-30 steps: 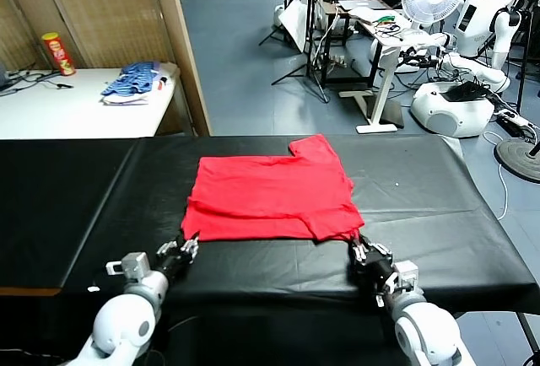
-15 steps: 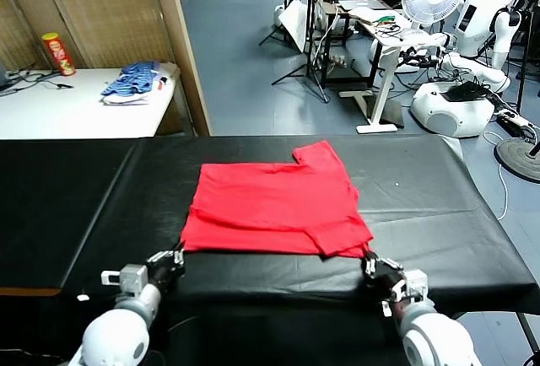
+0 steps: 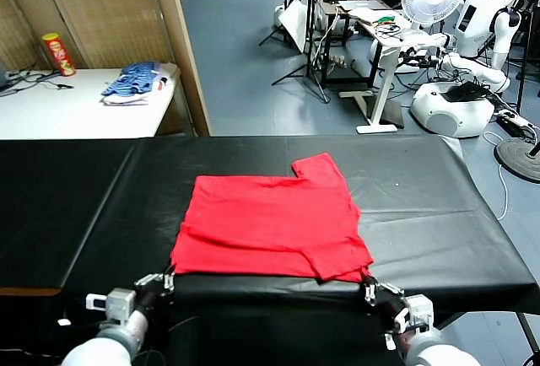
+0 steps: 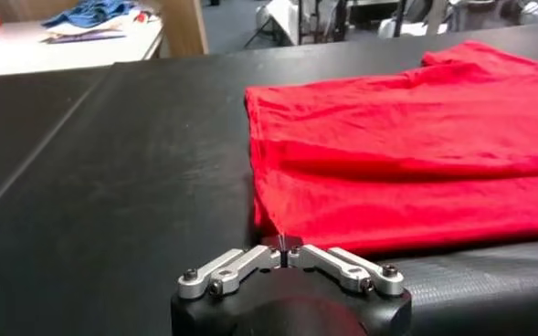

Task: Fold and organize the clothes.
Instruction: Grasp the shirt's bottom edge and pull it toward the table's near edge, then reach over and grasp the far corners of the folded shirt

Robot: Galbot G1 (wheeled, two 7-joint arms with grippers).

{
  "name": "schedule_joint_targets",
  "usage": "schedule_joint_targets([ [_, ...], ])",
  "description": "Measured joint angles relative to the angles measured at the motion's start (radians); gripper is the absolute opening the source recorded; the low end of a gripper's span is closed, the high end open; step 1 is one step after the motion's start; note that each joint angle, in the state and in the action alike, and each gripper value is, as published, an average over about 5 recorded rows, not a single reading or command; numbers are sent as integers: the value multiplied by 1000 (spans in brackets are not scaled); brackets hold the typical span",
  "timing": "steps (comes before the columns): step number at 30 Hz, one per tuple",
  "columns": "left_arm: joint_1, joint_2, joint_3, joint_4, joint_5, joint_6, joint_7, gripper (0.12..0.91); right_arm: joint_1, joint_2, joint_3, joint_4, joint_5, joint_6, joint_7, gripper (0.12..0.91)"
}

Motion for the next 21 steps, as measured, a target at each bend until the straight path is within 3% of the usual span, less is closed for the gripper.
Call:
schedule_joint_targets([
  [5,-9,7,-36,-39,-9,26,-7,609,51,-11,18,2,30,33,18,796],
  [8,-37,12,-57,-56,-67,52,-31,743,142,-10,3,-51,34,42,33,798],
  [11,-107,12,-61,-49,-143,79,-39,791,262,-9,-32,-132,43,37,43,798],
  [14,-217,8,-39,-4,-198,84,-13,797,391,-9,-79,-226,51,32,55,798],
  [21,-517,3,77,214,-258,84,11,798,674,8,-203,-480,73,33,85,798],
])
